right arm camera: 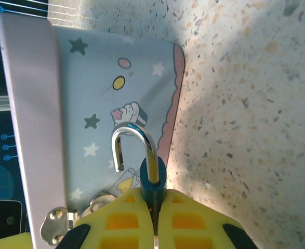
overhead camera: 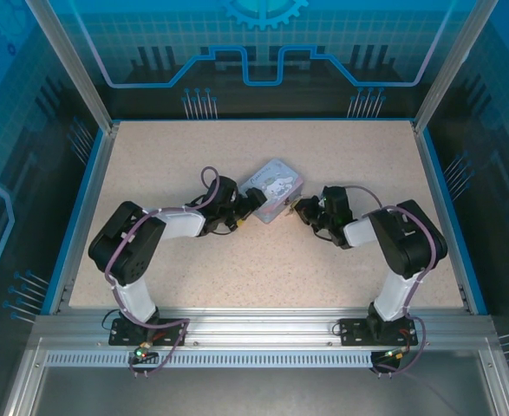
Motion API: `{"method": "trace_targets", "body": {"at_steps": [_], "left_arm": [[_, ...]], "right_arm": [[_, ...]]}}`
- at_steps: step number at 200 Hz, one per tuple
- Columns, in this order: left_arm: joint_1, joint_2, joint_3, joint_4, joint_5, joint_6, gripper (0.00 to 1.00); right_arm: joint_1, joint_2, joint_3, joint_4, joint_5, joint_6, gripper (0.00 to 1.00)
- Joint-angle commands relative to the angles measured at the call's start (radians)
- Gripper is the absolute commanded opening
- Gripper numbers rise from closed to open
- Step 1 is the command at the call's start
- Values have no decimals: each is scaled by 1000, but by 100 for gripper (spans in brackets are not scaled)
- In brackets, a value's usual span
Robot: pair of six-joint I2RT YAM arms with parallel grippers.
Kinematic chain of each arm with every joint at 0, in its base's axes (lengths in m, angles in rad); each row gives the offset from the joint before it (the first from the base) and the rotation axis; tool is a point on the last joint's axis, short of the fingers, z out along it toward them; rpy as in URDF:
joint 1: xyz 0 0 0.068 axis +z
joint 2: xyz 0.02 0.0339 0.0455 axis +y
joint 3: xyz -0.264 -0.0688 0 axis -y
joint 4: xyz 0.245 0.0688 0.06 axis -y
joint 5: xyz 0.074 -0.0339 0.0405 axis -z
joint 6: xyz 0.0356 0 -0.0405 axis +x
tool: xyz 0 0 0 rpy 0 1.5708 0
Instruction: Unlock a padlock with a key
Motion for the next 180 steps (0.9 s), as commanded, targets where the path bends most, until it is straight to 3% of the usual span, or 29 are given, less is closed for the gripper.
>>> {"method": "trace_targets", "body": {"at_steps": [1, 58, 180], "left_arm": [[-4, 36, -32, -105, 1, -3, 96], [-4, -1, -23, -126, 1, 21, 98], [-4, -229, -41, -225, 6, 63, 99]], "right_arm": [[-17, -33, 20, -77, -35, -60, 0], [-53, -129, -57, -110, -69, -83, 0], [-99, -338, -187, -391, -119, -209, 3]]}}
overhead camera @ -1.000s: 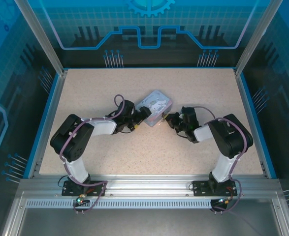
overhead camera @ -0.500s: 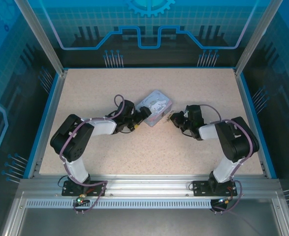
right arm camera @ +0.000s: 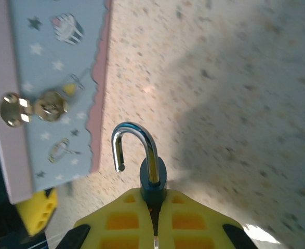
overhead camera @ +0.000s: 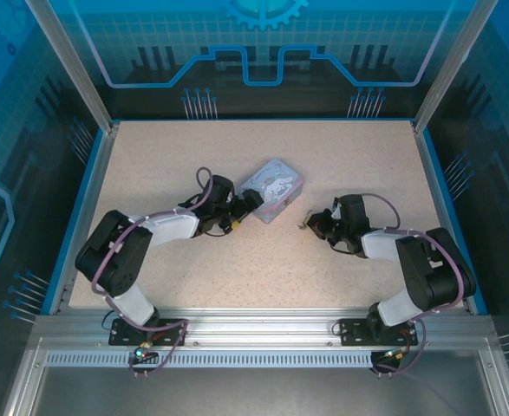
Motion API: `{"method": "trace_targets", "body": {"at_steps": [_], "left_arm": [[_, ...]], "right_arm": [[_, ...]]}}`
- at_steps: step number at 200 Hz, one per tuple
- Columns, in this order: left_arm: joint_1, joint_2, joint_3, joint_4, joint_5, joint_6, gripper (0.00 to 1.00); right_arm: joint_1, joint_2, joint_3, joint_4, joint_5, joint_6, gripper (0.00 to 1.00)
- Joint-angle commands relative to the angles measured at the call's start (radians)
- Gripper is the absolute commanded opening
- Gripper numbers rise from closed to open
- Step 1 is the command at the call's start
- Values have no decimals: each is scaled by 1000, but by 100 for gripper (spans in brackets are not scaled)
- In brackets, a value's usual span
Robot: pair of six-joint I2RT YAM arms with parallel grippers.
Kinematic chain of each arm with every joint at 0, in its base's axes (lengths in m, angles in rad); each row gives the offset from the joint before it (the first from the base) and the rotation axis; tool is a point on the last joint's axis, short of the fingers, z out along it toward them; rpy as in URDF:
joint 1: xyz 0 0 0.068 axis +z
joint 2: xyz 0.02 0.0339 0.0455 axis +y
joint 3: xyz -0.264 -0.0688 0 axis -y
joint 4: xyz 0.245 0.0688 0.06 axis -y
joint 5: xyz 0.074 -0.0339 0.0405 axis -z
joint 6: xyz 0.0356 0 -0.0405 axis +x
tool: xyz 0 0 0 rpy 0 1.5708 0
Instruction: Unlock a padlock with a key
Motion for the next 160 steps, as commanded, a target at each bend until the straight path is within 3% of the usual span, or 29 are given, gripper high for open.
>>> {"method": "trace_targets", "body": {"at_steps": [1, 30, 82, 160], "left_arm": [[-4, -79, -23, -62, 4, 43, 99], [-3, -158, -19, -132, -12, 78, 99], [-2, -283, -21, -249, -51, 127, 99], [26, -422, 17, -416, -168, 222, 99]], "right_arm": [[-24, -45, -22, -85, -21, -44, 3], [-54, -97, -65, -133, -32, -68, 11], [-132, -274, -100, -331, -37, -145, 37], [-284, -609, -14, -718, -22, -276, 99]]}}
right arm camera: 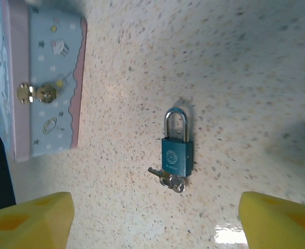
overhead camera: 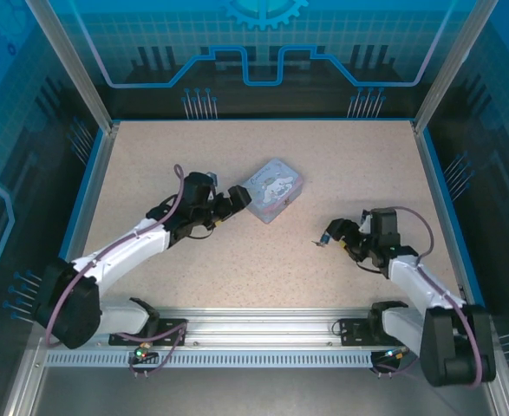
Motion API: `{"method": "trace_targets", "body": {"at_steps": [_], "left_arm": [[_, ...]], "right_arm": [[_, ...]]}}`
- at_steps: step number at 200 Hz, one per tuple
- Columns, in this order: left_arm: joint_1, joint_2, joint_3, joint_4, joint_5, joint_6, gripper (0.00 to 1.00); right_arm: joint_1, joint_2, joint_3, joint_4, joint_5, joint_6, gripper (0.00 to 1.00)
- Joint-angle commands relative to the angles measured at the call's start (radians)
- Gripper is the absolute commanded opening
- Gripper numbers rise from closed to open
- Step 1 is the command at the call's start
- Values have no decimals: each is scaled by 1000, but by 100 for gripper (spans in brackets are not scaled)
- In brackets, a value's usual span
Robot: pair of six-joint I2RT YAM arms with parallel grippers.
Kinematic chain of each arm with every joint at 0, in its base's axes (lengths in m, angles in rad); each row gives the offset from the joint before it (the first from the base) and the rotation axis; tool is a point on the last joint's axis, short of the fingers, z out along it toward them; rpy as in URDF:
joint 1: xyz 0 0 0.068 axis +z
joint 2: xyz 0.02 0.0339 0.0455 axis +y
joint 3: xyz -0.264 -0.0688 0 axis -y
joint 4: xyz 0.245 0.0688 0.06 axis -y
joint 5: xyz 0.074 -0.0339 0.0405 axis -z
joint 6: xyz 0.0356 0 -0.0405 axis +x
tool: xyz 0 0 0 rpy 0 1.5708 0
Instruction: Unlock a padlock with a key
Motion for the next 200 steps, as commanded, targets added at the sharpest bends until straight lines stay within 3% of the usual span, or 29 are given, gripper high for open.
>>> {"method": "trace_targets", "body": {"at_steps": [1, 62, 88, 132, 168, 200], "left_arm": [[21, -51, 27, -107, -82, 74, 99], [59, -135, 76, -171, -337, 251, 99], [59, -172, 48, -93, -487, 400, 99], [60, -221, -92, 197, -722, 600, 99], [97, -161, -180, 368, -790, 827, 99], [214, -108, -262, 470, -749, 819, 99]], "right_arm": [[-38, -65, 70, -177, 2, -68, 99], [-47, -11, 325, -318, 150, -190, 100], [-43, 44, 404, -307, 262, -191, 100], [21, 68, 380, -145, 608, -175, 100], [122, 150, 336, -7, 888, -316, 100], [147, 215, 301, 87, 1010, -413, 100]]}}
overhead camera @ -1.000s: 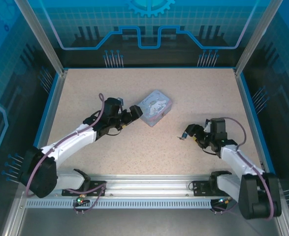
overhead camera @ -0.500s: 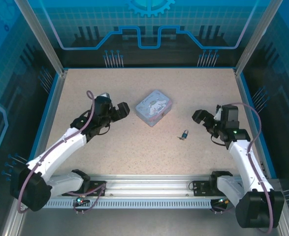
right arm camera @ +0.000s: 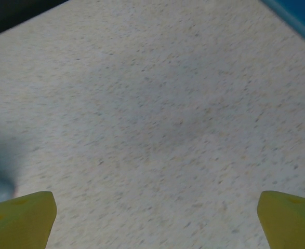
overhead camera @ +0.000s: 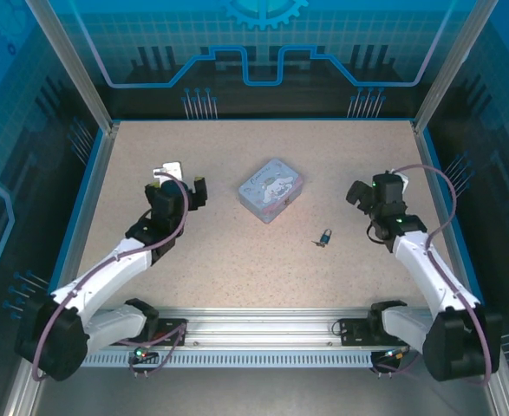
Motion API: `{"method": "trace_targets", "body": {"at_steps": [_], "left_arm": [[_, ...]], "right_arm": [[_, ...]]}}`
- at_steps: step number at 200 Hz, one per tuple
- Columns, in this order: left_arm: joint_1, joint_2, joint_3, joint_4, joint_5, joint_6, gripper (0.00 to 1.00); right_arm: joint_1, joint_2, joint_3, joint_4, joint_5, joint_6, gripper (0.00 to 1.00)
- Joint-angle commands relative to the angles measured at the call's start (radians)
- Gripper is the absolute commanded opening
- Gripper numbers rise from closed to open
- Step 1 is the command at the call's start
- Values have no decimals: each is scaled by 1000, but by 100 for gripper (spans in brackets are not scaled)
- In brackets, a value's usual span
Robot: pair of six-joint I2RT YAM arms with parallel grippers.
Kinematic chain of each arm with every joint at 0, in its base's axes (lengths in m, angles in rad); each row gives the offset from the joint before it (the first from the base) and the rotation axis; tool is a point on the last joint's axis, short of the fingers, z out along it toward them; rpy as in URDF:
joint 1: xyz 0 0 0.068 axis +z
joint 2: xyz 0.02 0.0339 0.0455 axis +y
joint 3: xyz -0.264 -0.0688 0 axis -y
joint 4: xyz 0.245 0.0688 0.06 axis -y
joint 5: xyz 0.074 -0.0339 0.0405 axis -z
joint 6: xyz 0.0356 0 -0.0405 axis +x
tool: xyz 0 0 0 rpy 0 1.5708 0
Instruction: Unlock a padlock with a key
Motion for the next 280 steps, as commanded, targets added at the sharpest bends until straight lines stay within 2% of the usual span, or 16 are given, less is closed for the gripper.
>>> {"method": "trace_targets", "body": {"at_steps": [1, 18, 46, 82, 114, 123, 149, 156, 164, 173, 184, 192, 200, 208, 219, 280], "left_arm": [[81, 35, -48, 133, -27, 57, 99], [132, 66, -75, 154, 14, 28, 99], [158, 119, -125, 256, 39, 55, 99], [199, 172, -193, 418, 71, 47, 99], [232, 257, -241, 611, 139, 83, 99], [234, 270, -239, 631, 184, 111, 99], [255, 355, -261, 760, 290, 139, 99], [260, 383, -264, 798, 295, 138, 99], [272, 390, -260, 787, 319, 129, 99], [285, 410, -262, 802, 350, 122, 99], [289, 444, -264, 849, 360, 132, 99], [299, 426, -252, 790, 387, 117, 99], [308, 439, -255, 821, 404, 119, 99], [318, 427, -245, 784, 425, 108, 99], [333, 431, -249, 799, 457, 104, 99], [333, 430, -247, 793, 458, 103, 99]], "right_arm": [[21, 29, -44, 128, 188, -115, 100], [25, 44, -85, 216, 200, -177, 100], [29, 75, -135, 360, 198, -255, 100], [30, 153, -162, 504, 154, -336, 100], [29, 247, -213, 723, 130, -404, 100], [27, 248, -212, 720, 96, -421, 100], [6, 293, -323, 1017, -24, -500, 100], [1, 283, -311, 966, -91, -499, 100], [-9, 307, -318, 1014, -147, -527, 100], [-22, 329, -298, 981, -235, -541, 100], [-42, 391, -322, 1113, -282, -552, 100], [-58, 355, -296, 989, -310, -528, 100], [-57, 376, -315, 1065, -306, -536, 100], [-56, 360, -299, 1005, -304, -530, 100], [-48, 366, -306, 1035, -285, -536, 100], [-41, 366, -299, 1018, -281, -543, 100]]}}
